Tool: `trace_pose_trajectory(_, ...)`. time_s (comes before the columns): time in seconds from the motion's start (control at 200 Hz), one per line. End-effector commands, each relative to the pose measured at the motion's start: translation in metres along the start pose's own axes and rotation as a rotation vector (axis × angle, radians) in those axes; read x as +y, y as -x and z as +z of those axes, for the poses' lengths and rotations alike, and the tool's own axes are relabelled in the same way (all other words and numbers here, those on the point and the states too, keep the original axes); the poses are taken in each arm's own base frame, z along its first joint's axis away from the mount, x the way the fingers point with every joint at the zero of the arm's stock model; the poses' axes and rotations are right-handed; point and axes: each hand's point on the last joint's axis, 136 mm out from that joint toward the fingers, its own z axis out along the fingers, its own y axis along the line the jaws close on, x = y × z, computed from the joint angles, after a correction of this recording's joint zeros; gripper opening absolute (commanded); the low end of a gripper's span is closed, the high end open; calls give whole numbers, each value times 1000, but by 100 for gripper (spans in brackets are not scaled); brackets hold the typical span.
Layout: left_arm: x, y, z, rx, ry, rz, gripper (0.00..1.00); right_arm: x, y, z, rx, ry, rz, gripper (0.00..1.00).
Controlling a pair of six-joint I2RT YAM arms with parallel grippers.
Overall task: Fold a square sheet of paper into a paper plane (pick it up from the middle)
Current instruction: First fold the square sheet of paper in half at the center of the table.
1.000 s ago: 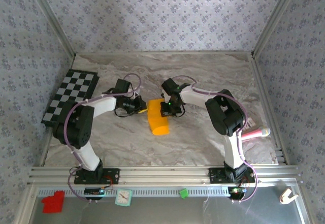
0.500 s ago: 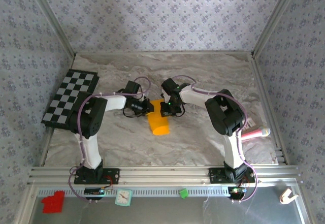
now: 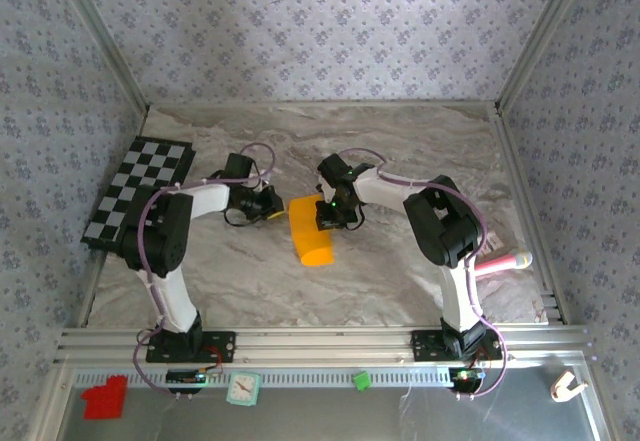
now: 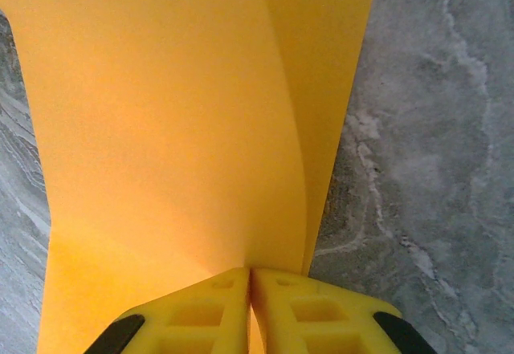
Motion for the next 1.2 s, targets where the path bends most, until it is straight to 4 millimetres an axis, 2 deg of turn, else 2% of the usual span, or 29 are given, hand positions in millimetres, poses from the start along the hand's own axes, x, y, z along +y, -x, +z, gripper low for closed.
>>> trace_pose_trajectory(0.0, -36, -9, -8, 7, -92, 95, 11, -92, -71, 40, 246, -327, 75, 13)
trace_pose_trajectory(0.105, -53, -11, 4, 18, -126, 108, 11, -92, -72, 43, 250, -326, 76, 13)
trace_pose_trajectory(0.23, -49, -8, 25, 43, -109, 83, 11, -93, -73, 44, 253, -324, 76, 13)
trace_pose_trajectory(0.35, -35, -1, 37, 39, -67, 70, 11, -94, -75, 44, 257, -325, 73, 13)
trace_pose_trajectory(0.485, -7, 11, 43, -1, 11, 48, 11, -95, -78, 45, 261, -324, 77, 13)
trace_pose_trajectory(0.64, 26, 33, 33, -81, 90, -12, 10, -96, -81, 46, 264, -327, 83, 13)
trace_pose_trajectory(0.81, 44, 45, 23, -108, 147, -32, 9, -97, -81, 45, 261, -332, 89, 13)
trace_pose_trajectory(0.935, 37, 53, 15, -115, 149, -9, 10, -96, -79, 45, 254, -328, 97, 13)
trace_pose_trajectory(1.069, 5, 61, -8, -150, 76, 0, 11, -88, -74, 42, 223, -312, 129, 13)
trace_pose_trajectory(1.194, -21, 48, -25, -160, 5, -15, 13, -76, -66, 39, 178, -270, 194, 13)
